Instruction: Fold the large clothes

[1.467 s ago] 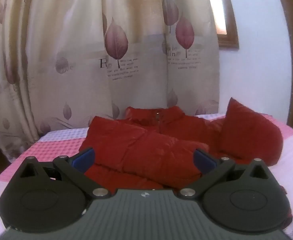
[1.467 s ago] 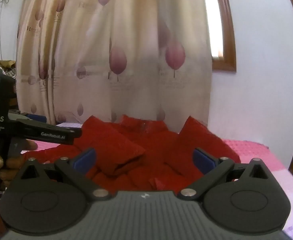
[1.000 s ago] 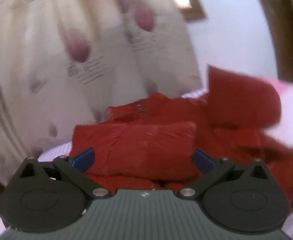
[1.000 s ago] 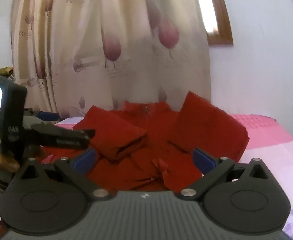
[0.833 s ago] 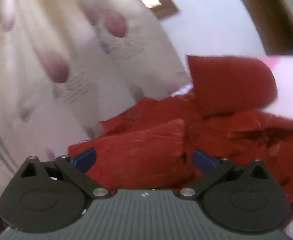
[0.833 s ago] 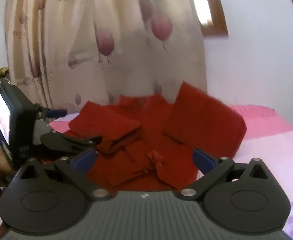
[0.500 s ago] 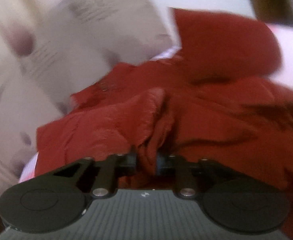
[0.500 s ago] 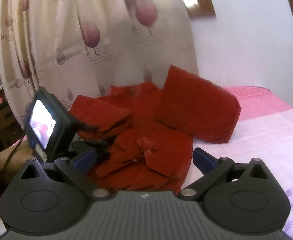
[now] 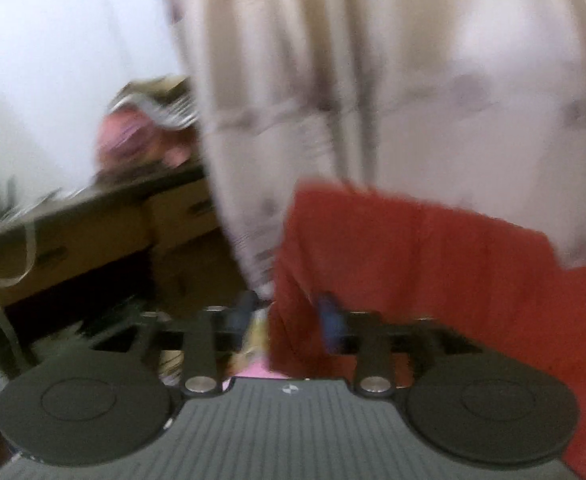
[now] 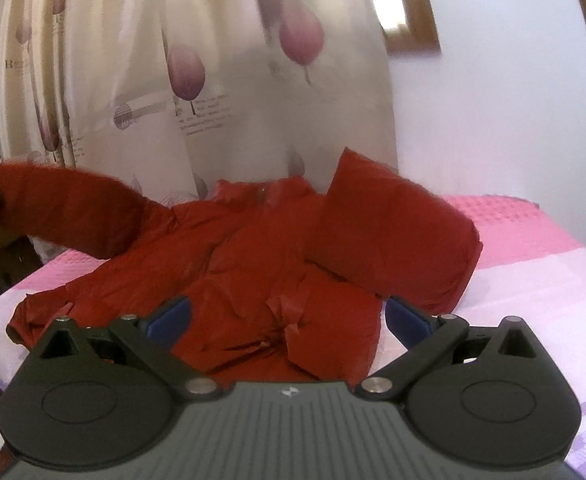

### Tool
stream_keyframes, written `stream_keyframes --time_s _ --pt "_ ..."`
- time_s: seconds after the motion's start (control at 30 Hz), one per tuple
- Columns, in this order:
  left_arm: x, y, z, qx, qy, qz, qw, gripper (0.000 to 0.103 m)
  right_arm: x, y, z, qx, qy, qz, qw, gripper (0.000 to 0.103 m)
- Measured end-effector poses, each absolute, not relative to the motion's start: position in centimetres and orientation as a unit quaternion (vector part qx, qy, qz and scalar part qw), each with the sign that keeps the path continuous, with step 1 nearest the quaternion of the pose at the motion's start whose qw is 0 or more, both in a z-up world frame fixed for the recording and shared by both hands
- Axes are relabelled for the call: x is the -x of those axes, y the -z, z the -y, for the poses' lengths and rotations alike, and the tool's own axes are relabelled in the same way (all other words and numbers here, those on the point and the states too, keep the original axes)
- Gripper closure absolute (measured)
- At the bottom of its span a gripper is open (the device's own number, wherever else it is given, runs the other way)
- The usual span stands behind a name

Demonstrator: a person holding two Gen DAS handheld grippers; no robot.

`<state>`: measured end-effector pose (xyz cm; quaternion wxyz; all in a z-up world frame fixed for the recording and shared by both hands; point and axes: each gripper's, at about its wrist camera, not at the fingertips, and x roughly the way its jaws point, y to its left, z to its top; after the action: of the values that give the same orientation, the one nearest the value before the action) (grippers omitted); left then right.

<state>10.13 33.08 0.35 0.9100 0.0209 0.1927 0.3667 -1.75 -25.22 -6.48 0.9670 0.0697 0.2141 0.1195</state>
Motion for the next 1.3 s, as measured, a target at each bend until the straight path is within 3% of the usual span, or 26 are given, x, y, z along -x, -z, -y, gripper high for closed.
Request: stream_keyframes --time_s 0.03,0.13,0.47,0.73,0.77,0.8,0.87,1.0,1.17,1.23,1.3 --pt "-9.2 0.5 -34.4 -0.016 -0.38 -0.195 0.904 0.019 1.7 6.5 25.1 -0.063 -0.119 -0.215 0.967 0.0" --pt "-5.5 2.5 -35.6 0.01 -0.388 -0.176 0.905 0.008 1.8 6.1 24.9 -0.028 -0.103 -0.2 0.974 0.0" --pt "-0.5 6.7 -25.7 0.023 -0.21 -0.204 0.956 0.004 -5.2 8.6 33.0 0.026 -0.005 -0.191 0.981 0.0" --pt "1.5 8.7 -18.3 -0.062 -0.146 -0.216 0.963 0.0 -14.4 13.6 39.6 -0.179 -0.072 -0.27 0.943 0.0" --pt "1.5 8.7 -18.1 -0.07 -0.147 -0.217 0.962 0.0 -15.0 13.6 39.2 -0.18 -0.085 -0.278 0.94 0.011" --pt "1.3 8.7 -17.9 -0.075 -0.15 -0.22 0.961 0.0 -15.4 13.5 38.7 -0.169 -0.091 -0.284 0.939 0.049" --pt "0.5 8.2 -17.7 -0.069 -0.158 -0.222 0.96 0.0 -15.2 12.7 37.9 -0.141 -0.084 -0.283 0.945 0.074" --pt "0.5 7.3 -18.8 -0.036 -0.173 -0.221 0.959 0.0 -10.4 9.4 40.7 -0.134 -0.023 -0.217 0.967 0.087" --pt "1.1 8.0 -20.1 -0.03 -0.172 -0.225 0.959 0.0 -4.0 7.8 45.9 -0.116 0.057 -0.215 0.968 0.089" --pt "1.1 8.5 -20.0 -0.038 -0.17 -0.223 0.959 0.0 -3.4 8.7 47.2 -0.106 0.08 -0.258 0.957 0.086" --pt "1.1 8.8 -20.2 -0.036 -0.162 -0.225 0.96 0.0 -3.0 9.3 48.0 -0.095 0.118 -0.279 0.948 0.071"
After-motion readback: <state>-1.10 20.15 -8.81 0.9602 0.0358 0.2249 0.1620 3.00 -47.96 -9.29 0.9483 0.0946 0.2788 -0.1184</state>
